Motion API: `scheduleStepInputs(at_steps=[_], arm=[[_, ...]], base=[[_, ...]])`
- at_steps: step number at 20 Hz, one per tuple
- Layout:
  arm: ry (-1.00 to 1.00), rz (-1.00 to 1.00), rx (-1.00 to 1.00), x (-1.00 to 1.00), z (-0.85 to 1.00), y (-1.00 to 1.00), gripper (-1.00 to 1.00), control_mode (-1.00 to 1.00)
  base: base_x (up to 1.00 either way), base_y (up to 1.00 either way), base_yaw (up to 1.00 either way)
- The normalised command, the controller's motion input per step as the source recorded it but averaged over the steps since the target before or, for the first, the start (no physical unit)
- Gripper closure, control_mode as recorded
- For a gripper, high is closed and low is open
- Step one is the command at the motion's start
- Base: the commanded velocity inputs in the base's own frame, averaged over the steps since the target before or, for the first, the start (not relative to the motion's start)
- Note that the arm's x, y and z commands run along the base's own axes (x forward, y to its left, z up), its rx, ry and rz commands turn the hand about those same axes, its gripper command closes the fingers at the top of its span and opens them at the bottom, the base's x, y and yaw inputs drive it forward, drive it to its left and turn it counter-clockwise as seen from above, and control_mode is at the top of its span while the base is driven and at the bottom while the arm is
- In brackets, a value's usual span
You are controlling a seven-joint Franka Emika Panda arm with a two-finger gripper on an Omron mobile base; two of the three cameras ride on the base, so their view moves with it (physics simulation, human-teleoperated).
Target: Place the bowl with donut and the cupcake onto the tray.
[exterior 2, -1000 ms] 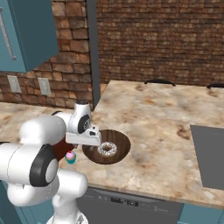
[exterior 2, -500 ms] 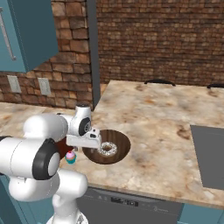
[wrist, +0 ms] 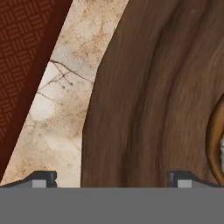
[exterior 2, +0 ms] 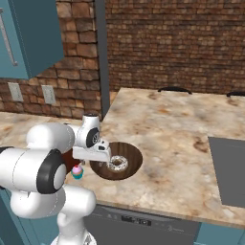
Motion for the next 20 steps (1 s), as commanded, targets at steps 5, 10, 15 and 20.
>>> scheduleStepInputs(at_steps=[5,10,15,20], arm=[[0.00,0.00,0.00,0.00,0.00,0.00,1.00,-1.00],[0.00,0.00,0.00,0.00,0.00,0.00,1.00,-1.00],[0.00,0.00,0.00,0.00,0.00,0.00,1.00,-1.00],[-0.02,0.00,0.00,0.00,0.00,0.00,1.00,-1.00]], base=[[0.00,0.00,0.00],[0.00,0.00,0.00],[0.00,0.00,0.00],[0.00,0.00,0.00]])
